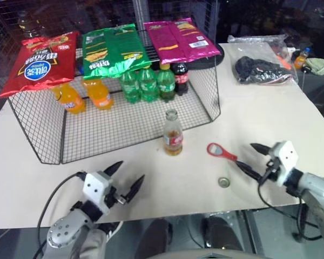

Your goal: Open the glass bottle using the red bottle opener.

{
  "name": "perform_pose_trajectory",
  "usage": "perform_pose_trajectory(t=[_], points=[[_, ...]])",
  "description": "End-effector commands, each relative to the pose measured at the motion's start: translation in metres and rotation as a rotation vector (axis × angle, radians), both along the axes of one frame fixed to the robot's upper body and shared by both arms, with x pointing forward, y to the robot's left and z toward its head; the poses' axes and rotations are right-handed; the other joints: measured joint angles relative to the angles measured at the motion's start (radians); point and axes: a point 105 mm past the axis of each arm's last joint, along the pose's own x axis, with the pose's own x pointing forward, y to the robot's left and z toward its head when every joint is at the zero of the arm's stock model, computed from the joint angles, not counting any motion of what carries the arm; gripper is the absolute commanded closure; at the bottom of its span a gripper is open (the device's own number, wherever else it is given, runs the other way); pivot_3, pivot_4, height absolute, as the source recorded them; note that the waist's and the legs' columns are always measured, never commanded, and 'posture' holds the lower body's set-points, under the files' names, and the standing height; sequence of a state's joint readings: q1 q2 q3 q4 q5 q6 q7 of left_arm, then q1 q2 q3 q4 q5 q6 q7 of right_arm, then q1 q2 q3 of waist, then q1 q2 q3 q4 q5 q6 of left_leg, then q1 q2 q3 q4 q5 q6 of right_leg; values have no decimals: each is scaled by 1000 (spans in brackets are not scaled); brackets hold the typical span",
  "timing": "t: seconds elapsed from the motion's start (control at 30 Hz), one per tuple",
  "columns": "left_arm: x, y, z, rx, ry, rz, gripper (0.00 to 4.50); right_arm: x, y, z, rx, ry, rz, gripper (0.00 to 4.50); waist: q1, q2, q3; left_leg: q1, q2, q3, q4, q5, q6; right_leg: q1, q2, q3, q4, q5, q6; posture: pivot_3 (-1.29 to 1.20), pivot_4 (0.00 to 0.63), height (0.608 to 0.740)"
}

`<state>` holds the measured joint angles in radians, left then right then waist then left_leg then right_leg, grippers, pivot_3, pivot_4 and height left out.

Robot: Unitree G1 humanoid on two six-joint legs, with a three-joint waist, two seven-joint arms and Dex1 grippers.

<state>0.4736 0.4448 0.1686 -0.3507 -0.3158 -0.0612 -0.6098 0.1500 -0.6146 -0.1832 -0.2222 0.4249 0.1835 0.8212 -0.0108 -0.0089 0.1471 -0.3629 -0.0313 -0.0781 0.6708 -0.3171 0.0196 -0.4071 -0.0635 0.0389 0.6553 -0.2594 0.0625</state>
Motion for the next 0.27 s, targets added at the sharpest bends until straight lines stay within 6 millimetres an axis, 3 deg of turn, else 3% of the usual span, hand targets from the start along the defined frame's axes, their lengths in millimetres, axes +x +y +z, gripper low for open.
perform_pose_trajectory(t=[0.03, 0.27], points=[[0, 5, 13, 34, -48, 15, 0, -4, -18, 19, 39, -94, 32, 12, -1, 0, 0, 0, 0, 0, 0, 0, 0, 0, 0, 0, 0, 0, 0, 0, 150, 740], [-2, 14, 9, 69, -27, 11, 0, -10, -40, 18, 45, -127, 86, 12, -1, 0, 0, 2, 0, 0, 0, 0, 0, 2, 0, 0, 1, 0, 0, 0, 150, 740]])
